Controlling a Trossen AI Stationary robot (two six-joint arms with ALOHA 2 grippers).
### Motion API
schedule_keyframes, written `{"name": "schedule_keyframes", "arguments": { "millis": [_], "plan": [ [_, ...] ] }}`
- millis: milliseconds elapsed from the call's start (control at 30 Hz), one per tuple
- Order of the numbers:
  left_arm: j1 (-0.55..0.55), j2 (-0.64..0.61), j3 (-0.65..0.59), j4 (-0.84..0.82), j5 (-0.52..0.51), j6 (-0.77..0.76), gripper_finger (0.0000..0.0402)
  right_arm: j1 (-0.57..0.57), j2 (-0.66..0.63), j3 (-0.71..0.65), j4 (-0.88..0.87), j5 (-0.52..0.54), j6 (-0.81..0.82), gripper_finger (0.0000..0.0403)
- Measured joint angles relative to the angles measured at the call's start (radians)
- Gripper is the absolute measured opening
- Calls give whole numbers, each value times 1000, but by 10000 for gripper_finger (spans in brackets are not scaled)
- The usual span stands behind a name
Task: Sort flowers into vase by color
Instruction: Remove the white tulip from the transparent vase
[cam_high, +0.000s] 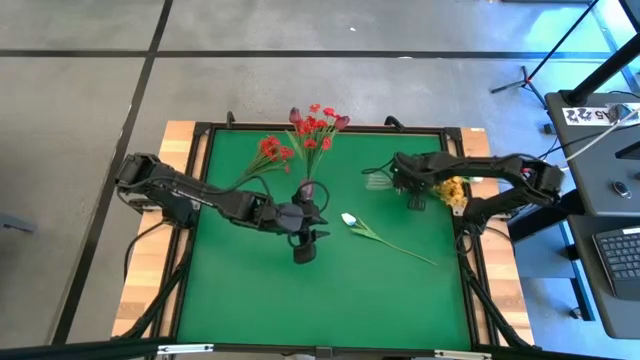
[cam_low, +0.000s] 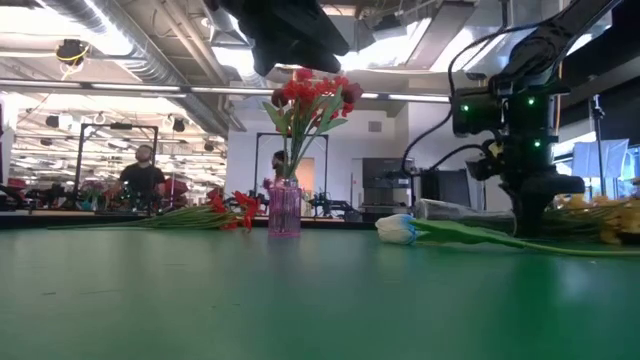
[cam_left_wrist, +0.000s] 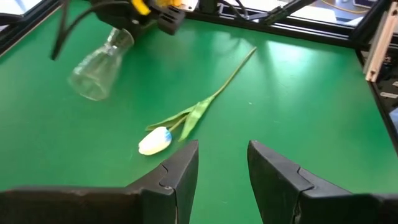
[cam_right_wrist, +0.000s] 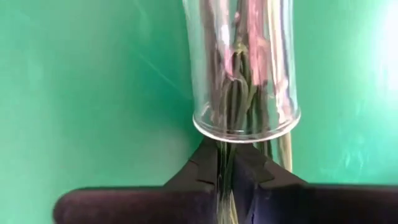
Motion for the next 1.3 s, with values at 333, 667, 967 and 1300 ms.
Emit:
{"name": "schedule_keyframes", "arguments": {
  "millis": [333, 667, 967, 1300],
  "plan": [
    [61, 4, 0, -61, -20, -24, 133, 188, 0, 16, 29, 37, 52, 18],
    [92, 98, 1, -64, 14, -49, 133, 335, 0, 126, 42, 38, 130, 17],
    [91, 124, 1, -36, 20, -54, 133, 417, 97, 171, 60, 38, 170, 17],
    [84, 124, 1, -29, 20, -53, 133, 439, 170, 176, 82, 44, 239, 79]
  ]
}}
